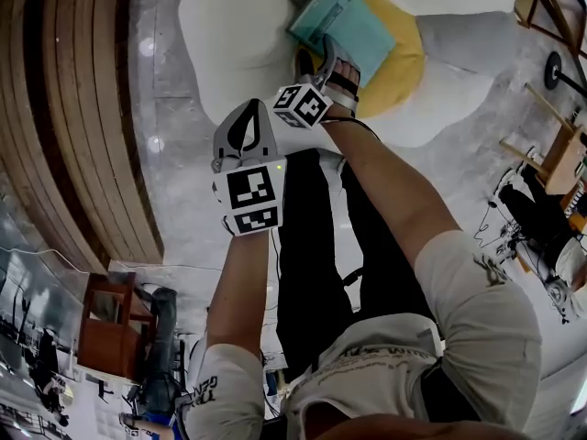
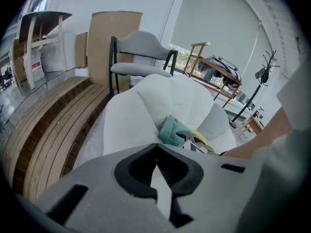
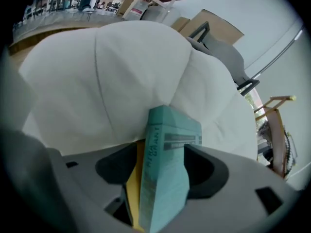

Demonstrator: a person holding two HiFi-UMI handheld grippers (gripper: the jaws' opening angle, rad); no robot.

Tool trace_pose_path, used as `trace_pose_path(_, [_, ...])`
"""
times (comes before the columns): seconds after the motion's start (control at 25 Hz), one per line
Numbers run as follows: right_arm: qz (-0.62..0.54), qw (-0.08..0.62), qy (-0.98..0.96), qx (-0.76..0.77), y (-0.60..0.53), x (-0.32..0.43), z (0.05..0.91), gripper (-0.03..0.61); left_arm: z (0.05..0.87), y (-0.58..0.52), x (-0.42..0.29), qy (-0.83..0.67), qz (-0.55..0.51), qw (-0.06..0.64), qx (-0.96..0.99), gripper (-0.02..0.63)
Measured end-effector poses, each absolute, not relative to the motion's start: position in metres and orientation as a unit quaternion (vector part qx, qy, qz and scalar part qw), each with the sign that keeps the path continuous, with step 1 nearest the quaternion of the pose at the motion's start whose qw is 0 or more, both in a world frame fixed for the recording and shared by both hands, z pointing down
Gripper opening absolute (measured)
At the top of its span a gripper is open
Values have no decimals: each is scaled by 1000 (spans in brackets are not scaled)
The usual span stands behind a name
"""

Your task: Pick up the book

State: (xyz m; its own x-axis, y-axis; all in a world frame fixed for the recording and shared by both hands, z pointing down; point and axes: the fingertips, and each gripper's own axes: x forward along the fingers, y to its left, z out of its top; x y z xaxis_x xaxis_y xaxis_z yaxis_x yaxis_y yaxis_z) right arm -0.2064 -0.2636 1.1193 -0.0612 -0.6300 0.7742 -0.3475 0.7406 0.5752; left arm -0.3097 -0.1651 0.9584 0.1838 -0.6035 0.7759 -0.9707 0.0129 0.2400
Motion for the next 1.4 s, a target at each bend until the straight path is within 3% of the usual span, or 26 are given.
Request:
trace_pose_path(0.36, [-167, 639, -669, 342, -273, -197, 1140, 275, 965, -160, -310, -583, 240, 388, 672, 14])
trace_pose_path(0.8, [-190, 625, -673, 347, -281, -189, 1124, 272, 971, -146, -314, -578, 237, 389, 677, 14])
trace_pose_path(1.16, [-194, 625, -667, 355, -280, -169, 1082, 202, 940, -162, -307, -588, 223, 370, 684, 14])
trace_pose_path(1.4, [-189, 610, -676, 366, -286, -149, 1048, 187, 914, -180, -290, -584, 221, 351, 698, 14])
